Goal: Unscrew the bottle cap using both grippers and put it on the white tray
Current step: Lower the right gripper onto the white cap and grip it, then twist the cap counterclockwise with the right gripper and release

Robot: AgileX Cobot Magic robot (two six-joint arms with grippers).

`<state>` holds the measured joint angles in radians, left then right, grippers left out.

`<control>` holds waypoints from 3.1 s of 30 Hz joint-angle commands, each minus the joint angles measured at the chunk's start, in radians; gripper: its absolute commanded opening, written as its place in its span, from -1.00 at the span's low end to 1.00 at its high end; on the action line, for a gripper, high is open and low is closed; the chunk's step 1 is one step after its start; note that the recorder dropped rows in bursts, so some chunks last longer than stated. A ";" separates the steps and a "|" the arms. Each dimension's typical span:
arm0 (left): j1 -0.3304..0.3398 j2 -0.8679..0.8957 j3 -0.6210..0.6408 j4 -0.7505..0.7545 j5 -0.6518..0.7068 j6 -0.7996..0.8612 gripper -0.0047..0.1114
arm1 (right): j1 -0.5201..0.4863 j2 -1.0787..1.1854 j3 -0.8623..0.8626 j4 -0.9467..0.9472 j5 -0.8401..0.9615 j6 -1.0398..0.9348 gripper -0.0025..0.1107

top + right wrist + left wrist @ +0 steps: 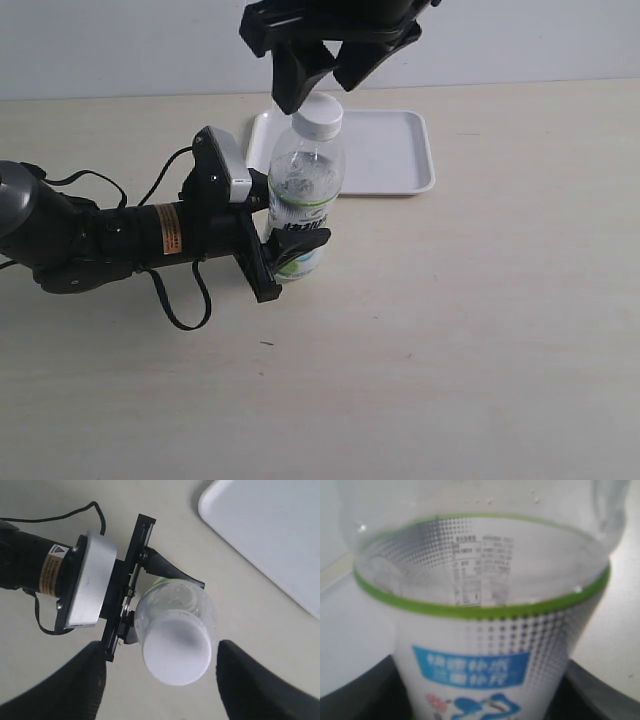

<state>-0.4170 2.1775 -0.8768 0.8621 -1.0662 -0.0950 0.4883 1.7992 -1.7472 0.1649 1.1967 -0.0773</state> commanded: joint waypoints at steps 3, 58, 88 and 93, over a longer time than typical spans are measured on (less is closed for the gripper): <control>-0.002 -0.006 0.002 0.025 0.028 -0.024 -0.92 | 0.007 0.059 -0.036 -0.056 0.018 0.046 0.14; -0.002 -0.006 0.002 0.019 0.026 -0.063 -0.92 | 0.007 0.063 -0.036 -0.071 0.024 -0.603 -0.96; -0.002 -0.006 0.002 0.015 0.024 -0.069 -0.92 | 0.007 0.063 -0.036 -0.064 0.024 -1.603 -0.90; -0.002 -0.006 0.002 0.015 0.024 -0.069 -0.92 | 0.007 0.063 -0.036 -0.031 0.024 -1.556 0.01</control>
<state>-0.4170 2.1759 -0.8768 0.8658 -1.0643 -0.1490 0.4946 1.8644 -1.7782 0.1181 1.2181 -1.6553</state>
